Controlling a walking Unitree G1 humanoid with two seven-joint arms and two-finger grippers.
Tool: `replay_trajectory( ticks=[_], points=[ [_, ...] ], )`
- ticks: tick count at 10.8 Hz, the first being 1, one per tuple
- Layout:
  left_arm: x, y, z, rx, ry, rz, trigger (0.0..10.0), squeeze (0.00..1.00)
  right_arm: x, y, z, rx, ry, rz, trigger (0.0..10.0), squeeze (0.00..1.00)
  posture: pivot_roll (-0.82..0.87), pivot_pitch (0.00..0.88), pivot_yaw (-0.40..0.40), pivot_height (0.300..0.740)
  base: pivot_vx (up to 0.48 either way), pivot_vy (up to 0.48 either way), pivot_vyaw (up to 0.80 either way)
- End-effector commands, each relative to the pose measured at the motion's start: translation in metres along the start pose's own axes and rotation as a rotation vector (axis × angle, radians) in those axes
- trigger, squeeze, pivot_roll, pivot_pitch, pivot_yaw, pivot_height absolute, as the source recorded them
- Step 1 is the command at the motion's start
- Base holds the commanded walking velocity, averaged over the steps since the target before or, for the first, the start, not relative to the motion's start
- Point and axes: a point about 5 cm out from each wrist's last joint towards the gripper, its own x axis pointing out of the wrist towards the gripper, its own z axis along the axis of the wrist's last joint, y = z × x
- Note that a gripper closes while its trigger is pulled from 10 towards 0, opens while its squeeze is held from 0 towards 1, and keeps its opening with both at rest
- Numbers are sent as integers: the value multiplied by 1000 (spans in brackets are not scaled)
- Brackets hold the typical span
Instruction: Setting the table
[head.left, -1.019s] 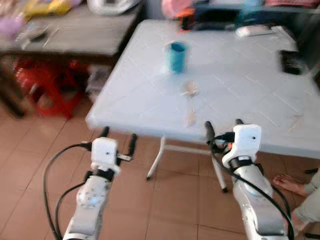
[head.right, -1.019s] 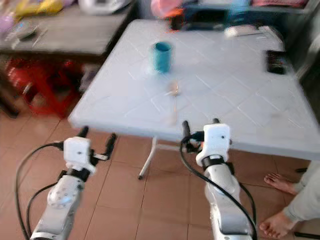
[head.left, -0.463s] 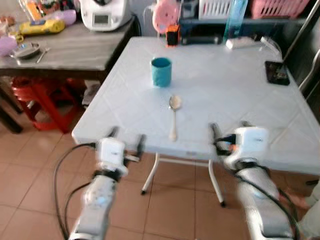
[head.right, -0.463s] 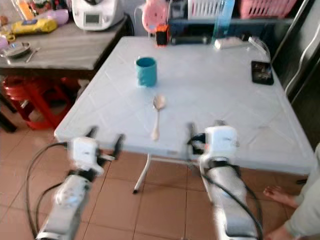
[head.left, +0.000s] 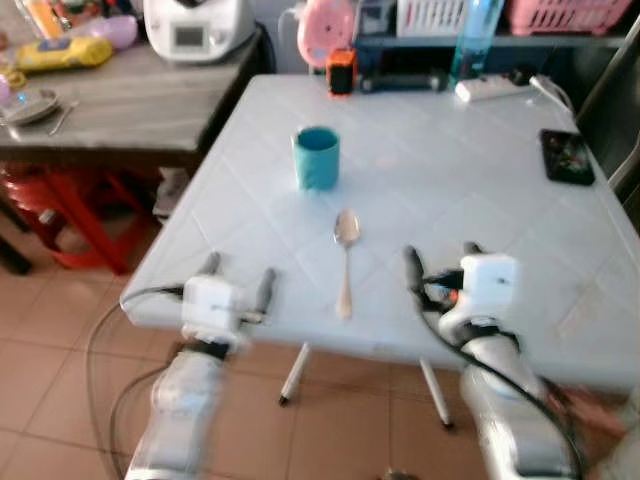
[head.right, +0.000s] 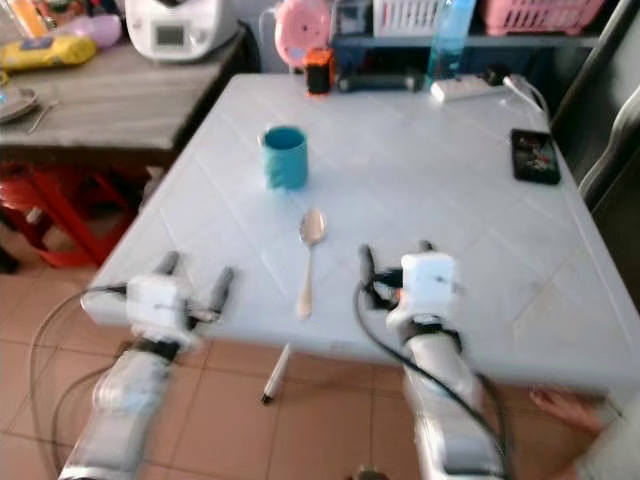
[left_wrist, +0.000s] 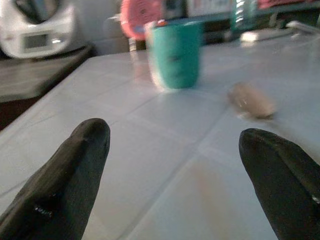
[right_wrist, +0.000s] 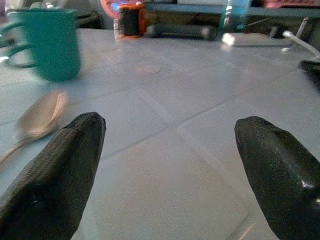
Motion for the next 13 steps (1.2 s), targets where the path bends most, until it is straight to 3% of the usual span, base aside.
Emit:
replay_trajectory(
  ticks=[1,3,8,13],
  points=[
    [-4,13,2,28,-2,23,10000,0,3,12,6,27,-21,34,10000,0,-20,111,63,740,0,0,0],
    [-15,14,3,5,3,-137,10000,0,6,22,6,58,-16,66,10000,0,-10,116,66,740,0,0,0],
    [-25,7,3,-26,40,-344,10000,0,17,47,3,212,72,79,10000,0,2,133,80,740,0,0,0],
    [-28,1,4,-34,42,-368,10000,0,41,74,5,334,228,81,10000,0,11,139,68,740,0,0,0]
  ],
)
